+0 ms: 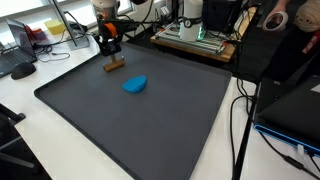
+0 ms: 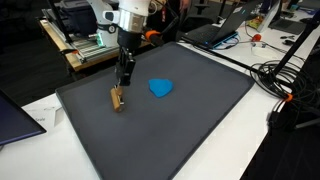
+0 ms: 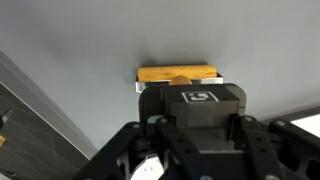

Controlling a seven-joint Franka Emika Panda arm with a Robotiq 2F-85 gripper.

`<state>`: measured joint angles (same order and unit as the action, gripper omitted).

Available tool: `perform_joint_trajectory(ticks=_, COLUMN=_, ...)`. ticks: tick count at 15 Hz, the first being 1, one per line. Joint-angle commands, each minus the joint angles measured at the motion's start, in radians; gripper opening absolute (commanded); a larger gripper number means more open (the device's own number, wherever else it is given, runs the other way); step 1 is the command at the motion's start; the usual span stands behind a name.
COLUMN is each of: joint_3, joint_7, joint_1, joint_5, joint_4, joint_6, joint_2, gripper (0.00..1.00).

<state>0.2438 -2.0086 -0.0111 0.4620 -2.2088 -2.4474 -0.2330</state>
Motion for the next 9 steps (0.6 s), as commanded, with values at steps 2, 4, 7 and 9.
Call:
perform_joint_trajectory(ticks=2, joint_3=0.005, joint_7=-0.047, joint_1=-0.009, joint_5=0.024, joint_4=-0.012, joint_6=-0.051, joint_2=-0.053, gripper=0.22)
perform_joint_trajectory(ticks=4, joint_3=0.007, joint_7=-0.068, joint_1=0.002, joint_5=0.039, joint_4=-0.005, joint_6=-0.023, joint_2=-0.026, gripper=0.22)
perform_joint_trajectory(ticks=7, joint_3=0.008, joint_7=-0.097, joint_1=0.015, joint_5=0.057, joint_4=-0.002, joint_6=0.010, joint_2=0.019, gripper=0.22)
perform_joint_trajectory(ticks=9, joint_3=0.004, joint_7=-0.112, joint_1=0.019, joint_5=0.055, joint_4=-0.001, joint_6=0.035, joint_2=0.052, gripper=0.22)
